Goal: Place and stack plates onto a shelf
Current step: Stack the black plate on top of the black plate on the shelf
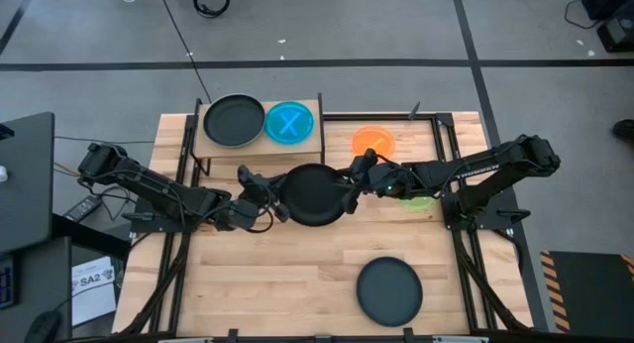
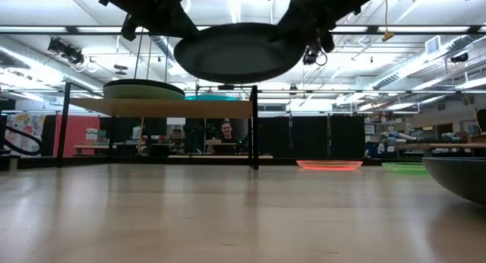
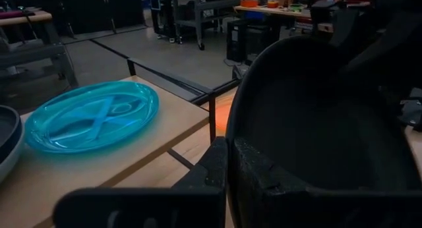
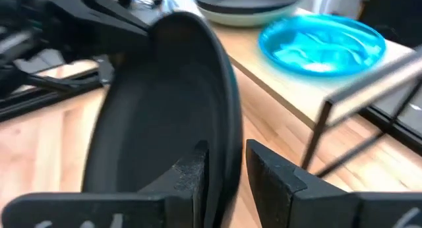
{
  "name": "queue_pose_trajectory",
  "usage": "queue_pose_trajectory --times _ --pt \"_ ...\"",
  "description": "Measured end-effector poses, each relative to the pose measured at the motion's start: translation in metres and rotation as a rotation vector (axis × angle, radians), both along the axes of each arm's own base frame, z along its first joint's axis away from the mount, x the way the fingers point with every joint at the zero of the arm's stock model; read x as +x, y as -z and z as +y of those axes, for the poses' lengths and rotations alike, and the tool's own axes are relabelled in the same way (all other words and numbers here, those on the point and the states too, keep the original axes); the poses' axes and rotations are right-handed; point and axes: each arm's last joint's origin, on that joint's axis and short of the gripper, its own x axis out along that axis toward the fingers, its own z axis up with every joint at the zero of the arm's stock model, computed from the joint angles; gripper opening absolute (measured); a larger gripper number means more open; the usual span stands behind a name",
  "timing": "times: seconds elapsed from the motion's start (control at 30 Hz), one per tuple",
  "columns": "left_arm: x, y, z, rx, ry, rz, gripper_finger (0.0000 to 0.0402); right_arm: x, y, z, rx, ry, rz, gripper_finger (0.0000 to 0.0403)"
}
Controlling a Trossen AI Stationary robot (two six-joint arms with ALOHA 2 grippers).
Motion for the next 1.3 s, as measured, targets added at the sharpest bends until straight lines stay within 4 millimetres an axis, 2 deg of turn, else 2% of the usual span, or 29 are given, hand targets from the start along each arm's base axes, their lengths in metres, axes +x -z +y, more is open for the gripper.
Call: queue_pose_trajectory --times 0.17,0.4,0.63,0.87,1.1,1.3 --pt "0.0 0.0 0.0 -0.001 0.0 -0.002 0.0015 0.0 -0.008 0.0 -0.035 -0.037 -0.044 0.0107" --pt "0.0 0.0 0.0 0.0 -0.001 0.0 0.0015 -0.015 -0.028 -0.001 -0.064 -0.047 -0.102 0.0108" --pt "-0.001 -0.001 0.0 -0.001 -0.001 -0.004 0.0014 -0.04 -0.054 -0.004 -0.113 -0.058 -0.158 0.0108" --pt "-0.003 -0.007 0.004 -0.005 -0.023 -0.031 0.0014 -0.074 -0.068 -0.007 -0.137 -0.068 -0.121 0.0108" --pt "-0.013 -0.026 0.023 -0.027 -0.082 -0.109 0.0014 -0.102 -0.074 -0.009 -0.13 -0.065 -0.087 0.0107" --pt "-0.028 -0.047 0.045 -0.003 -0.149 -0.149 0.0014 -0.11 -0.078 -0.01 -0.111 -0.057 -0.109 0.0107"
